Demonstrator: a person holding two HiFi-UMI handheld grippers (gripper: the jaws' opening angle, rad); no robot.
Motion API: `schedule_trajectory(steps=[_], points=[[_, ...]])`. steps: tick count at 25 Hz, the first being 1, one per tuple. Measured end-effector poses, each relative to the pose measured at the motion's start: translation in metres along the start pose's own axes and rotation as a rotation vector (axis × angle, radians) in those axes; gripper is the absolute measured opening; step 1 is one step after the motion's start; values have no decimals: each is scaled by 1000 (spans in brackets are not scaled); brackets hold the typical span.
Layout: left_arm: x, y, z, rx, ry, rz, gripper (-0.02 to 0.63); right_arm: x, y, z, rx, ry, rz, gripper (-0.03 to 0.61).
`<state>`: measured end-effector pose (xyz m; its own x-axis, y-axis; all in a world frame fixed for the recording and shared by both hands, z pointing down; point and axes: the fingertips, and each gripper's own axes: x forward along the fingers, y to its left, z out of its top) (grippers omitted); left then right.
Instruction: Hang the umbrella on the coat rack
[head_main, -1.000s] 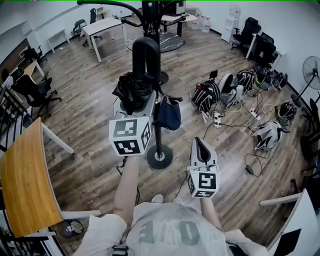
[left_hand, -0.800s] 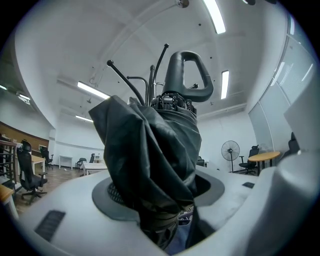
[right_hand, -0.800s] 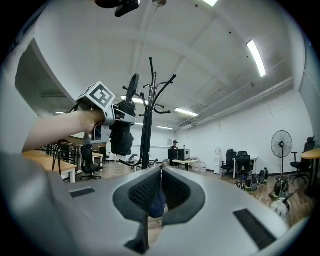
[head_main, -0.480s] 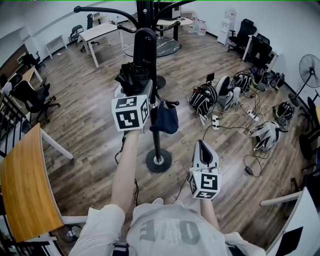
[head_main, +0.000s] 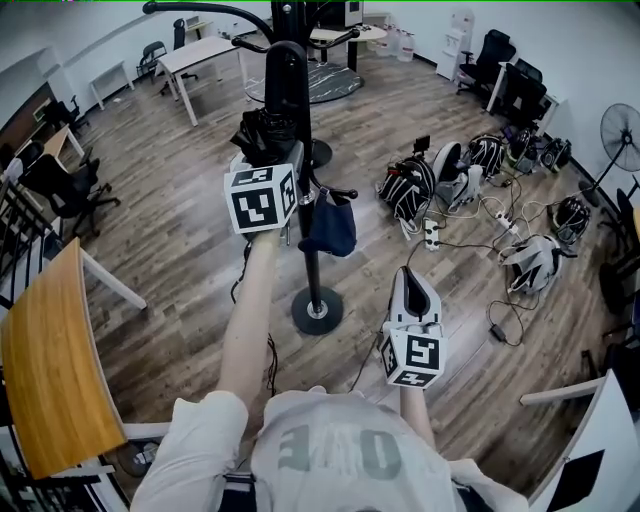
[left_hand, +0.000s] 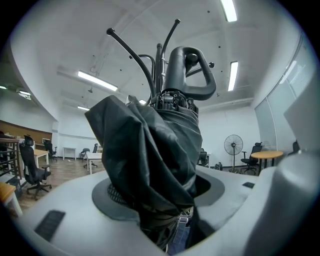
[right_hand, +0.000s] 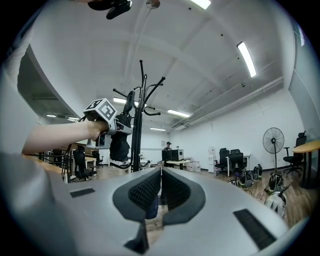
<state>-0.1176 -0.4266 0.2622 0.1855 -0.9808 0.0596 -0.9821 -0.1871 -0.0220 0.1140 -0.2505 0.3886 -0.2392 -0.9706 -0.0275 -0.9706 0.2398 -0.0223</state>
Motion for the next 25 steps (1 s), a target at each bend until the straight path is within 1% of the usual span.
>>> schedule_trajectory(steps=[2, 4, 8, 9, 11, 16, 19, 22, 24, 25], points=[[2, 2, 0, 11, 5, 18, 293, 1, 0, 1, 1, -3, 0, 31], [2, 5, 1, 22, 7, 54, 293, 2, 2, 3, -3, -6, 4, 31], [-3, 13, 4, 32, -2, 173, 293, 7, 4, 8, -6, -12, 10, 31], [-4, 14, 4, 31, -2, 190, 293, 8, 5, 8, -3, -13, 12, 31], [-7, 11, 2, 25, -4, 183, 293, 9, 7, 7, 1, -10, 17, 31], [-20, -3, -3, -5, -36, 92, 293, 7, 13, -3, -6, 11, 45, 31], [-27, -8, -4, -24, -49, 57, 293, 6, 12, -5, -10, 17, 53, 32], [-29, -7, -3, -7, -48, 70, 293, 6, 11, -4, -7, 15, 50, 31], [-30, -3, -2, 10, -54, 110, 293, 5, 10, -6, -7, 21, 46, 31], [-31, -1, -2, 20, -62, 143, 293, 5, 10, -7, -7, 27, 45, 31]])
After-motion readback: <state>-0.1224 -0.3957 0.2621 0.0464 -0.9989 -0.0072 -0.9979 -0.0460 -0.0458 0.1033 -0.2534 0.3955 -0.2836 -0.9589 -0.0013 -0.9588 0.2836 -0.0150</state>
